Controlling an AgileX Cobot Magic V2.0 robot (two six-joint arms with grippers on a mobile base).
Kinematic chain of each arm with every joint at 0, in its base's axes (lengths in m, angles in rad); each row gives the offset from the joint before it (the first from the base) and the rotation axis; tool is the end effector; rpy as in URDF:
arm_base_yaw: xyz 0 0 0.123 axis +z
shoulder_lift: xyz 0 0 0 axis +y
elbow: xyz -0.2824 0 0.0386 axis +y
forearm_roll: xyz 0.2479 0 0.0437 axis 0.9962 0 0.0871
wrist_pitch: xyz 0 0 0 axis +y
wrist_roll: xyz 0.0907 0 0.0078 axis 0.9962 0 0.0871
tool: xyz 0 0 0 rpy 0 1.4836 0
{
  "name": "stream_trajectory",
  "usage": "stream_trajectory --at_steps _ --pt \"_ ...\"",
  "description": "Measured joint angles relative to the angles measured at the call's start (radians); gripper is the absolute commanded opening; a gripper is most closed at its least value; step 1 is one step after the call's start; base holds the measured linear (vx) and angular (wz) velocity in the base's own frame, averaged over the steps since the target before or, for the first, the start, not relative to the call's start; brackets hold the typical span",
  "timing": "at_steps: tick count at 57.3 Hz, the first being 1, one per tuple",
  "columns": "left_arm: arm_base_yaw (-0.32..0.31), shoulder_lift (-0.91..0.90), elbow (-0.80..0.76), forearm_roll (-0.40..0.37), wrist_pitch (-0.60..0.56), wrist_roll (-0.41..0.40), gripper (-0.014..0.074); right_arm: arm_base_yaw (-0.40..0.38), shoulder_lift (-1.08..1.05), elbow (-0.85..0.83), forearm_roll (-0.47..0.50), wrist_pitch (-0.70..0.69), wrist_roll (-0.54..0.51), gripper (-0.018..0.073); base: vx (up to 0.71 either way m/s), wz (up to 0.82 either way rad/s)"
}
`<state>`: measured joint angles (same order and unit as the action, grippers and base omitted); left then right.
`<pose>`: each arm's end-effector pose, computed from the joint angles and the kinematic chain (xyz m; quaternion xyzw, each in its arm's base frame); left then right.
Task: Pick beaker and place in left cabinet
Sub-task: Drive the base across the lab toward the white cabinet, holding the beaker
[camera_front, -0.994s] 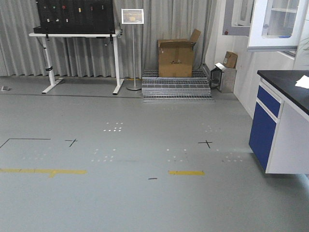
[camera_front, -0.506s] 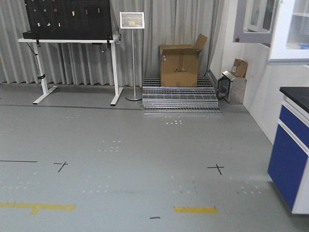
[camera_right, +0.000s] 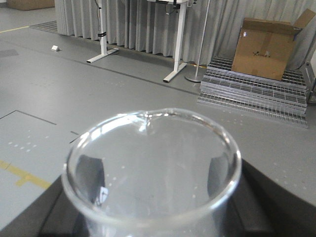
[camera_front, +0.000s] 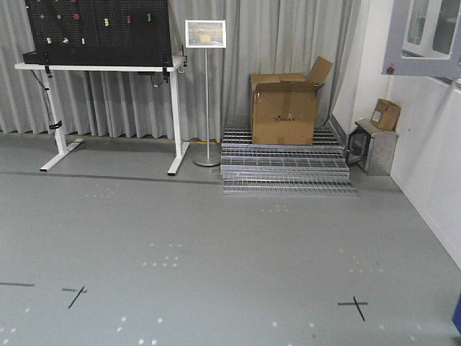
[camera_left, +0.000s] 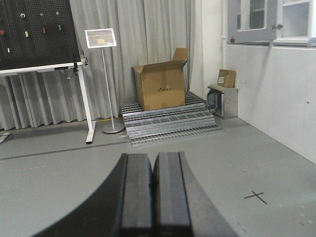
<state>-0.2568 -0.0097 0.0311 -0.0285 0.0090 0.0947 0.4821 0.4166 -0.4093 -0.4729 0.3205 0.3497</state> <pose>0.0550 -0.0145 0.2023 0.1105 0.6778 -0.0693 0.7236 0.0891 0.0318 0.2958 -0.1797 0.7547 0.0638 0.6277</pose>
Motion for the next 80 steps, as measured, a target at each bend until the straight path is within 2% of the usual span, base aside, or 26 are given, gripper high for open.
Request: stream_trajectory --at_steps 80 --pt "0.0 0.0 0.0 0.0 0.0 0.0 0.0001 0.0 0.0 0.0 0.0 0.001 0.0 -0.0006 0.69 -0.05"
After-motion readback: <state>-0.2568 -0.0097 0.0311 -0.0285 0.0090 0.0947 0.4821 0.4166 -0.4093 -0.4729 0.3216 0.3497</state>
